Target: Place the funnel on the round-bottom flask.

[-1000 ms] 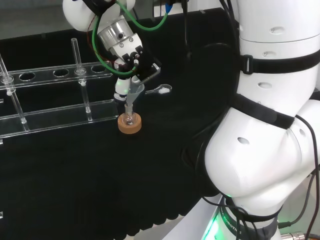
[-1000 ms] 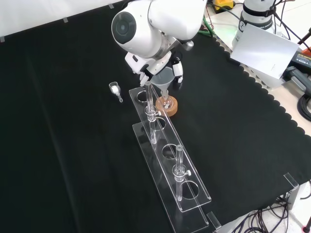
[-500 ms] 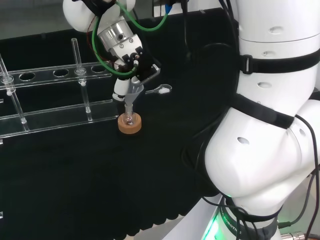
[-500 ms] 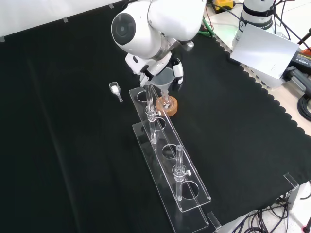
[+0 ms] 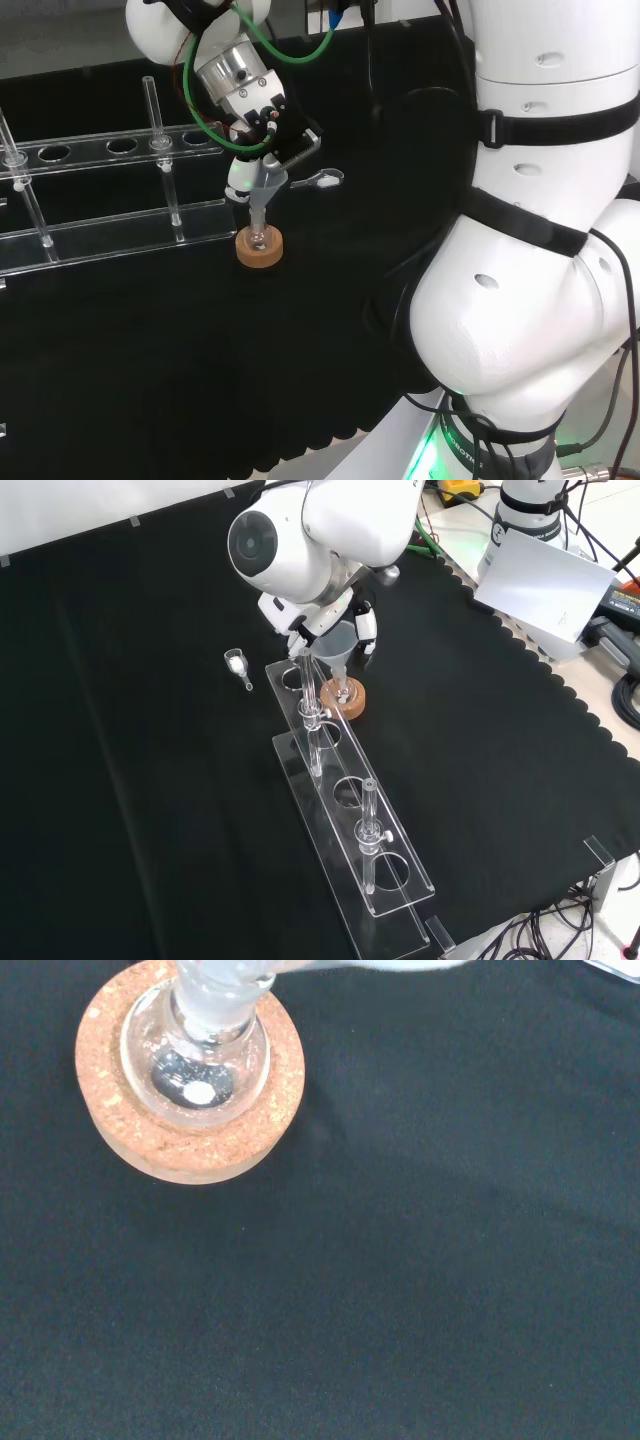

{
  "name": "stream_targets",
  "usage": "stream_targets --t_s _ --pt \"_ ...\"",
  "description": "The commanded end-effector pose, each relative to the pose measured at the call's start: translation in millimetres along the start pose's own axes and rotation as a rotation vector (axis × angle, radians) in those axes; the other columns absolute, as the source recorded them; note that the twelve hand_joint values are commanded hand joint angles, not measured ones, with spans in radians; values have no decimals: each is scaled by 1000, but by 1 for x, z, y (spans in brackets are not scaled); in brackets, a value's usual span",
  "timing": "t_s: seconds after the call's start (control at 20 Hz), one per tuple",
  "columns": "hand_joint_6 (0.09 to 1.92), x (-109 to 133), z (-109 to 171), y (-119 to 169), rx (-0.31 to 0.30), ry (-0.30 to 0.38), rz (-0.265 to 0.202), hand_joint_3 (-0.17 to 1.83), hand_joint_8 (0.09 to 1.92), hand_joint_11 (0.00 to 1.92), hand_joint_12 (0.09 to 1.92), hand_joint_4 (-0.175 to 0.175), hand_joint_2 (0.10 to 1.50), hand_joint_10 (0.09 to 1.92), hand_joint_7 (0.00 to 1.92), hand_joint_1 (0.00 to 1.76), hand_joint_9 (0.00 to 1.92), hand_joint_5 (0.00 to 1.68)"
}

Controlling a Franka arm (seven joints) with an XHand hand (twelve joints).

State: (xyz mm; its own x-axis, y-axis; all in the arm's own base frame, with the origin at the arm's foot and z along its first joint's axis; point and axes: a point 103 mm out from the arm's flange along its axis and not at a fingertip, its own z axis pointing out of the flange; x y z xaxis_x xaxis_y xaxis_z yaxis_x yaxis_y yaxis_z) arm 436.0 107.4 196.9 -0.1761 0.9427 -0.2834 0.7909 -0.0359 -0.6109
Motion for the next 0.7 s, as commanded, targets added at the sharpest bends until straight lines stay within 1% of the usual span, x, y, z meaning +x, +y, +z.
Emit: stream_targets --t_s 0.05,0.35,0.5,0.7 --pt "770 -1 1 -2 1 7 0 458 967 542 1303 -83 620 769 601 551 894 372" --pt "689 -1 7 -2 12 13 -2 432 928 534 1311 -82 631 696 568 534 851 368" --pt "648 -1 7 -3 3 13 -3 421 910 529 1317 -82 635 675 554 530 836 365" --pt "541 -1 6 -5 -1 16 -4 402 889 526 1319 -82 640 659 502 521 775 335"
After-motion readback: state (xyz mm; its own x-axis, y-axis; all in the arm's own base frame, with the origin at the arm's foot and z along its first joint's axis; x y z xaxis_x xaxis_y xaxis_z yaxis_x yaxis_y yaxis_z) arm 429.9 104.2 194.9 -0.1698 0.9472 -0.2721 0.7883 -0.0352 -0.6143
